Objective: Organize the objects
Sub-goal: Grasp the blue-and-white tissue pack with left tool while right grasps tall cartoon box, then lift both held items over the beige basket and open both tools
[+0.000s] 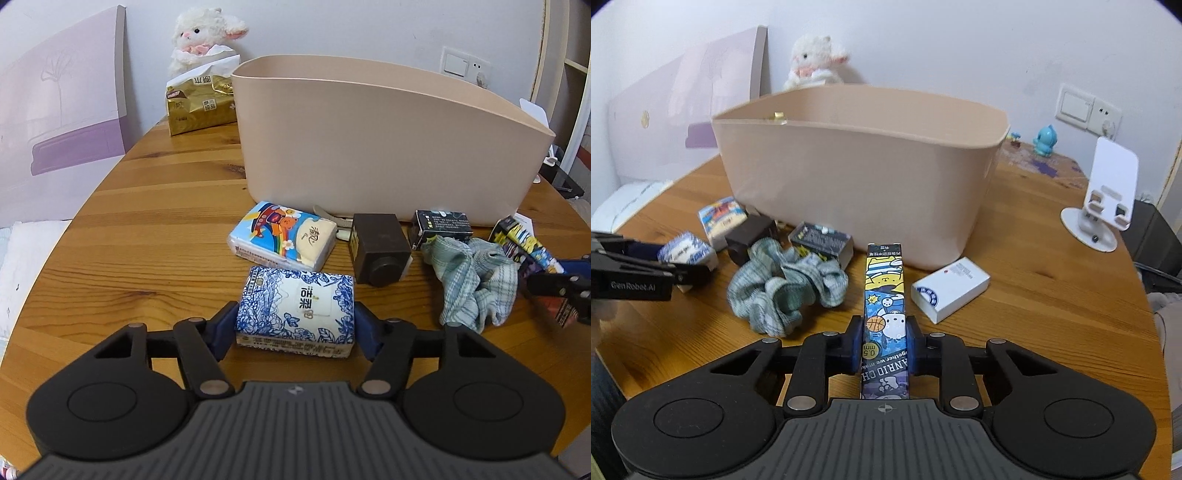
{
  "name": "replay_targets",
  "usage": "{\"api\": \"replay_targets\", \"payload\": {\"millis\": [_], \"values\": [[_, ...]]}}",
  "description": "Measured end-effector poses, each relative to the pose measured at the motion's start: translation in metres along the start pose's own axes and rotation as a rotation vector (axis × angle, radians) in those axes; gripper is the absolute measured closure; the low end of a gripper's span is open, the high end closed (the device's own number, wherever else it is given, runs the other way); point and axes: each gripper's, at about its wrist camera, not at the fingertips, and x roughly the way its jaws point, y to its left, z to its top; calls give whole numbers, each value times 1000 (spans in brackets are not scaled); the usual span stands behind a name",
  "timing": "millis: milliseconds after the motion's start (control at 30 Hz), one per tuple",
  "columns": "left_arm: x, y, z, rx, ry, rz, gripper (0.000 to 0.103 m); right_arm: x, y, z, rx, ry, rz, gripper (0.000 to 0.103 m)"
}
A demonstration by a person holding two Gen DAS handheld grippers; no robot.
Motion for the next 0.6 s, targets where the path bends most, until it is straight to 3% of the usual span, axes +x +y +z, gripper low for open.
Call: {"api": "replay_targets", "payload": {"millis": [300, 600], "values": [[-35, 7, 2, -27, -76, 1, 37, -37, 5, 12, 7, -94, 20, 82], [-71, 7, 37, -22, -199, 26, 37, -74, -8, 43, 51, -278, -8, 82]]}}
